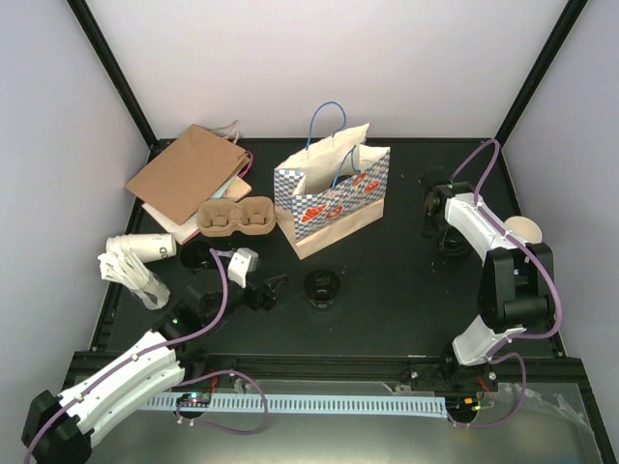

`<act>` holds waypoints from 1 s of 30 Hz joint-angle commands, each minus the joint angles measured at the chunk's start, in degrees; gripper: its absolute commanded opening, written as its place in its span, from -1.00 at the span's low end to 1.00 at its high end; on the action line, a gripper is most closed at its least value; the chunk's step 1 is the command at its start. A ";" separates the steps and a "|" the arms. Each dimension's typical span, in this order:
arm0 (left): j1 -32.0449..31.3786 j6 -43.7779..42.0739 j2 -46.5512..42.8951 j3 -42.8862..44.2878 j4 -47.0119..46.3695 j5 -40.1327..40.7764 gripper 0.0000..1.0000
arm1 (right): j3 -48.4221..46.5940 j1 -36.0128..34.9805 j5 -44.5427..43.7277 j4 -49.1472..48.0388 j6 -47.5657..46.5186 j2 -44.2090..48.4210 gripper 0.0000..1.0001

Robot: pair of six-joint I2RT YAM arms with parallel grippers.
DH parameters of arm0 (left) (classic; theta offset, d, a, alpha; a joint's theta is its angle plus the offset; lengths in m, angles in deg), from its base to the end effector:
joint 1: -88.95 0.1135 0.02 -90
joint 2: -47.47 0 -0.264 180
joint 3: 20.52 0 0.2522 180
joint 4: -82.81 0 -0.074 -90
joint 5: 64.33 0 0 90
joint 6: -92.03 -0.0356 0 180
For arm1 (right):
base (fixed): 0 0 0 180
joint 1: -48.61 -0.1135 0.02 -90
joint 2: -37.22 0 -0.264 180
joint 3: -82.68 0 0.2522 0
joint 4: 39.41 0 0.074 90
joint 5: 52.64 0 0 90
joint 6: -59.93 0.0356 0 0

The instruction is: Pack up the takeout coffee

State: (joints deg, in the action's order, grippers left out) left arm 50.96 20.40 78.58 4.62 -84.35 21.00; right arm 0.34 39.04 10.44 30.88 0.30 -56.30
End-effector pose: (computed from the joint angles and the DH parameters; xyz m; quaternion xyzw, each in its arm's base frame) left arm 0.1152 -0.0937 0.1884 0.1618 0.7966 -0.3038 0.4970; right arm 0.2978 0.0339 0.2235 0.1921 0.9508 -0.1935 0.1473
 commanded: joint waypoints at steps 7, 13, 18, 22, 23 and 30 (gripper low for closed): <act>-0.33 -0.62 -0.53 0.14 -1.36 0.62 0.98 | -0.57 0.00 -1.82 -0.21 1.51 0.68 0.46; -0.36 -0.66 -0.50 0.14 -1.30 0.64 0.97 | -3.16 -0.01 -2.82 2.56 1.71 3.03 0.46; -0.33 -0.62 -0.58 0.14 -1.28 0.61 0.97 | -5.59 -0.01 -2.79 4.36 1.72 4.59 0.46; -0.36 -0.64 -0.61 0.14 -1.24 0.58 0.98 | -6.51 -0.01 -3.02 5.26 2.11 4.92 0.47; -0.38 -0.64 -0.61 0.14 -1.21 0.54 0.97 | -6.61 -0.02 -2.96 5.35 2.07 4.88 0.47; -0.35 -0.61 -0.59 0.14 -1.18 0.54 0.98 | -6.98 -0.02 -0.88 6.32 2.56 4.67 0.47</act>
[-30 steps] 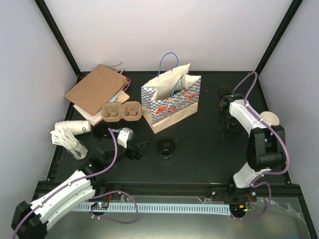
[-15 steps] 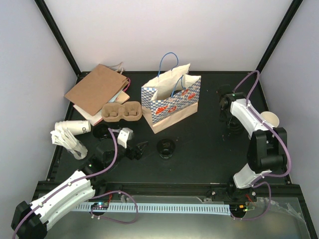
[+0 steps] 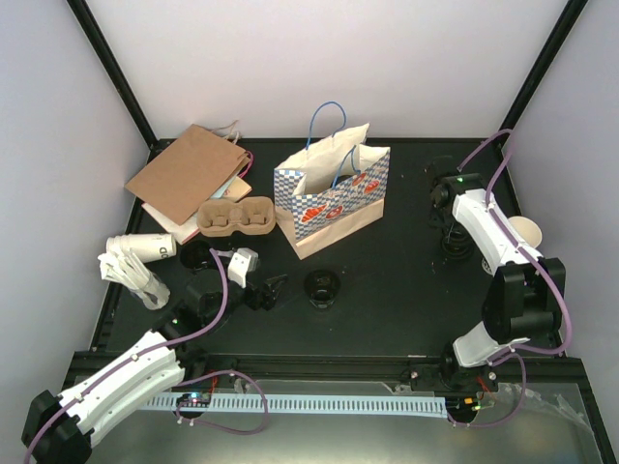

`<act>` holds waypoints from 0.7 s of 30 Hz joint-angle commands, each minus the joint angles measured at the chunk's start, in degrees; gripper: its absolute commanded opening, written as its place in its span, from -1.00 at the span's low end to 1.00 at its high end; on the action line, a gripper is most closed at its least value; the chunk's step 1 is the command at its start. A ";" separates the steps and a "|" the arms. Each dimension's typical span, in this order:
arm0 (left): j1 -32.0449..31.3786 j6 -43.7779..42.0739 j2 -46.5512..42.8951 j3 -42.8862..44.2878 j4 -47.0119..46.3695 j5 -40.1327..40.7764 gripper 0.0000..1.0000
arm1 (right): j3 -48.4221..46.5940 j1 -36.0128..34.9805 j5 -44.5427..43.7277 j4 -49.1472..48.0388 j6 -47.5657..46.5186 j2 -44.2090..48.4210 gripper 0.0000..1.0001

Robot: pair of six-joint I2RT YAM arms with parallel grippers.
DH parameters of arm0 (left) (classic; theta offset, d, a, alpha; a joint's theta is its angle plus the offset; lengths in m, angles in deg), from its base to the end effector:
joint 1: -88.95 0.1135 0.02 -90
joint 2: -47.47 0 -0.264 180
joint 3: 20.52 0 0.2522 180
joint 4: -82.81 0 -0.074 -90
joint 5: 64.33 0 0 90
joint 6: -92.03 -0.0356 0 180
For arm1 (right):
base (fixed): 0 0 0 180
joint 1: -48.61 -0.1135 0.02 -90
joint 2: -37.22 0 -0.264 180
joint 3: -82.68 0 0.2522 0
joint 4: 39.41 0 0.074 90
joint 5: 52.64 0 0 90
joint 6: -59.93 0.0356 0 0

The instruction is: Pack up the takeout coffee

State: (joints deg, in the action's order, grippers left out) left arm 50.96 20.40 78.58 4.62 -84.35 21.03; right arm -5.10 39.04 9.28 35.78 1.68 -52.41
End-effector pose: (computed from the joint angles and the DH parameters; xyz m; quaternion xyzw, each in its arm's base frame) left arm 0.1152 -0.0936 0.1884 0.1616 0.7966 -0.3037 0.4971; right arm 0.2927 0.0324 0.2666 0.2123 0.9407 -0.1869 0.1875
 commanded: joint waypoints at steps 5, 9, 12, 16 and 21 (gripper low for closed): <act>-0.32 -0.65 -0.50 0.14 -1.28 0.61 0.98 | 0.76 0.00 0.83 0.71 1.26 2.71 0.47; -0.36 -0.67 -0.29 0.14 -1.40 0.52 0.98 | 1.35 0.02 1.92 0.62 1.15 1.81 0.48; -0.35 -0.62 -0.26 0.14 -1.51 0.52 0.98 | 2.30 -0.01 3.08 -0.95 0.89 1.75 0.48; -0.39 -0.68 -0.26 0.14 -1.43 0.56 0.97 | 2.23 0.00 3.60 -1.86 0.35 0.14 0.47; -0.33 -0.67 -0.26 0.14 -1.36 0.69 0.97 | 2.92 -0.02 3.38 -2.59 0.76 -0.05 0.47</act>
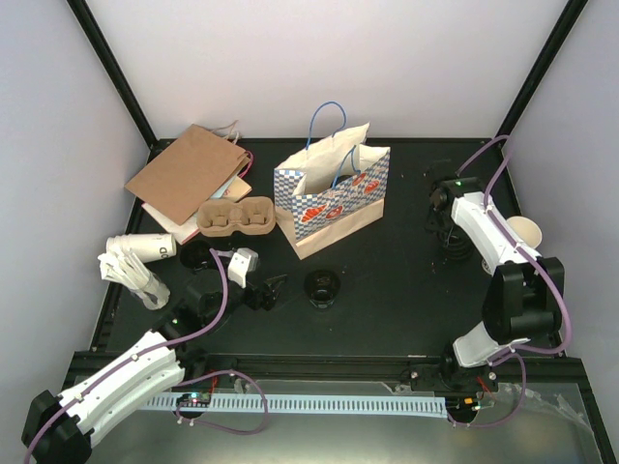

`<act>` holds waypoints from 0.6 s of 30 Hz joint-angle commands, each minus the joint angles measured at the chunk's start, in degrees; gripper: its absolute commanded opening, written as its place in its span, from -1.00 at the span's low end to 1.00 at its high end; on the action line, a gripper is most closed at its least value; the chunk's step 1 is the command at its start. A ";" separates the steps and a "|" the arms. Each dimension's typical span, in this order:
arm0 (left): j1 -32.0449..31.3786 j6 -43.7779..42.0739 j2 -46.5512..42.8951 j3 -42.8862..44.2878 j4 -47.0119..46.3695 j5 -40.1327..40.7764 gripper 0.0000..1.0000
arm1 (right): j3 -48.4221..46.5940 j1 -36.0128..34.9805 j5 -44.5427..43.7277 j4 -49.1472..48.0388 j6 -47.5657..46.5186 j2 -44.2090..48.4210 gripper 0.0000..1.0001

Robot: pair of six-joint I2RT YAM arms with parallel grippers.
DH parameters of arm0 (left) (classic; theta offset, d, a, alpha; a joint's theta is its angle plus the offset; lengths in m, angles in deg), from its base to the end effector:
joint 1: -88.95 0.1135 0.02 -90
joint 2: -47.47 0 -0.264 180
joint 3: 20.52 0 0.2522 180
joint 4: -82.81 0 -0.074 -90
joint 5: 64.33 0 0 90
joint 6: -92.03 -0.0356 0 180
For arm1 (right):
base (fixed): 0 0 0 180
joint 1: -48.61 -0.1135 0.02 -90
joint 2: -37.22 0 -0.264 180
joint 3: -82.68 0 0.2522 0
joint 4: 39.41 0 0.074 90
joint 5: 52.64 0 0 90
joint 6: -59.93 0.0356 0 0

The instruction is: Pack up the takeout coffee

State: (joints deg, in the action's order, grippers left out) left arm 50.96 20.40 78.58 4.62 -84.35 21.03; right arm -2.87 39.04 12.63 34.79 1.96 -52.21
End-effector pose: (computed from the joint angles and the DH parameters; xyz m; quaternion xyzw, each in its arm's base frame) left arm 0.1152 -0.0936 0.1884 0.1616 0.7966 -0.3037 0.4971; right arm 0.2894 0.0337 0.2564 0.2110 0.9486 -0.1631 0.1704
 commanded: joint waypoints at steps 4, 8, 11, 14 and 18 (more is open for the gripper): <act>-0.34 -0.65 -0.26 0.13 -1.48 0.70 0.98 | 0.95 -0.02 -0.31 -1.63 0.45 -0.19 0.47; -0.34 -0.63 0.13 0.15 -1.66 0.56 0.98 | 1.12 -0.11 -0.04 -1.58 0.13 -0.24 0.46; -0.35 -0.64 0.19 0.14 -1.76 0.51 0.97 | 0.65 -1.36 -1.71 -0.46 0.38 0.07 0.46; -0.36 -0.63 0.22 0.14 -1.84 0.51 0.97 | -0.54 -3.94 -2.86 1.86 1.28 0.74 0.46; -0.38 -0.67 0.22 0.14 -1.73 0.60 0.97 | -0.58 -9.11 -3.30 5.22 3.44 3.04 0.47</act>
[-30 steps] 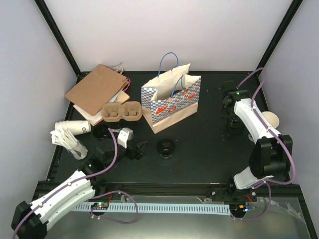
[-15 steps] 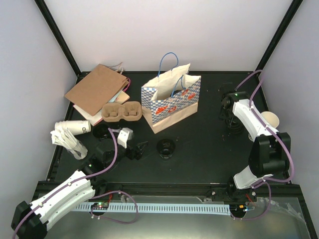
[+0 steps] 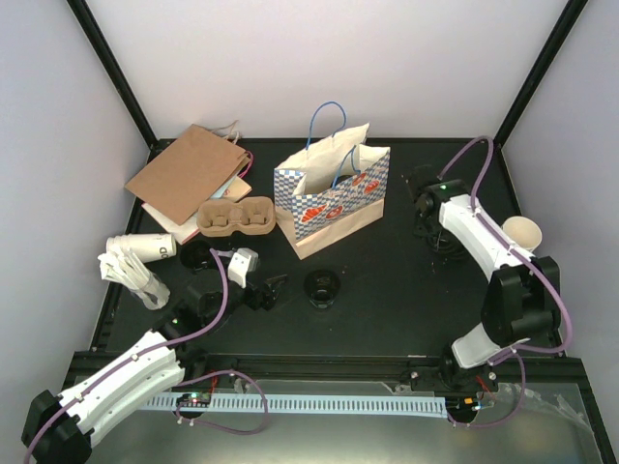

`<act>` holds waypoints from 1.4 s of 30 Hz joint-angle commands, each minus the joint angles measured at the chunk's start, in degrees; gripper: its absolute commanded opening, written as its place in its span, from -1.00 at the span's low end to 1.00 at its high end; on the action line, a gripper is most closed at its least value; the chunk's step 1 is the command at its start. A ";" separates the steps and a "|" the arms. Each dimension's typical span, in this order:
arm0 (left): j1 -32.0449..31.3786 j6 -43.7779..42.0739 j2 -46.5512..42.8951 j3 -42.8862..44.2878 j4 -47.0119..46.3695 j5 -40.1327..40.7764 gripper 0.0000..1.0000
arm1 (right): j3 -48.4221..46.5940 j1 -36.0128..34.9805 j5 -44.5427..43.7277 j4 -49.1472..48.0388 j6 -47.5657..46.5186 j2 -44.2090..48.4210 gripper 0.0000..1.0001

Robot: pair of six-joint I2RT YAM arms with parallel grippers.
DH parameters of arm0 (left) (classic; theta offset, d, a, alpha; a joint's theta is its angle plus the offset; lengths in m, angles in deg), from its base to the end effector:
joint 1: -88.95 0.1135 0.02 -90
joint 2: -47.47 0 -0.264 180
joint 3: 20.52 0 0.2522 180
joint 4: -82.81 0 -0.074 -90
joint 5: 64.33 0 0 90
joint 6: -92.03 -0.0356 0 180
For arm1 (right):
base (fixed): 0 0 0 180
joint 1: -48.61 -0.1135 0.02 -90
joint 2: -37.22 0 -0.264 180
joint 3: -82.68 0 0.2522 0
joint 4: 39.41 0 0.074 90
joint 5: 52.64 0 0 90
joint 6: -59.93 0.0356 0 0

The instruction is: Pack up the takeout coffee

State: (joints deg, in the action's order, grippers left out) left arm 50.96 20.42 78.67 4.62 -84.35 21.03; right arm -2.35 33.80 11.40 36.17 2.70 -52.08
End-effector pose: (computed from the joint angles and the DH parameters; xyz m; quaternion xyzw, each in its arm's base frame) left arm 0.1153 -0.0937 0.1882 0.1616 0.7971 -0.3035 0.4965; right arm 0.2814 0.0583 0.2544 0.1711 0.9556 -0.1699 0.1691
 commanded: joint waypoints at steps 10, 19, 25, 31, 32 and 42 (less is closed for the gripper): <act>-0.36 -0.67 0.22 0.16 -1.80 0.35 0.97 | 7.59 -9.16 13.14 4.22 4.29 14.12 0.48; -0.35 -0.55 0.12 0.14 -1.62 0.51 0.97 | 12.01 -9.23 15.84 10.23 11.55 20.59 0.53; -0.34 -0.60 0.21 0.05 -1.71 0.61 0.98 | 11.70 -10.84 17.32 12.54 15.96 19.11 0.42; -0.38 -0.59 0.70 0.14 -1.82 0.56 0.97 | 12.13 -10.31 15.25 12.76 17.35 18.98 0.42; -0.37 -0.62 0.70 0.14 -1.82 0.71 0.97 | 11.09 -10.94 15.77 12.45 16.82 19.70 0.43; -0.36 -0.65 0.93 0.22 -1.86 0.97 0.97 | 18.01 -8.95 20.50 7.84 16.04 19.11 0.44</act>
State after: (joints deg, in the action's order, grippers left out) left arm 50.96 20.42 79.39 4.62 -84.40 21.18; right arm 12.27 24.38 28.04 45.70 17.92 -32.30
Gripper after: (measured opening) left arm 0.988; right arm 0.741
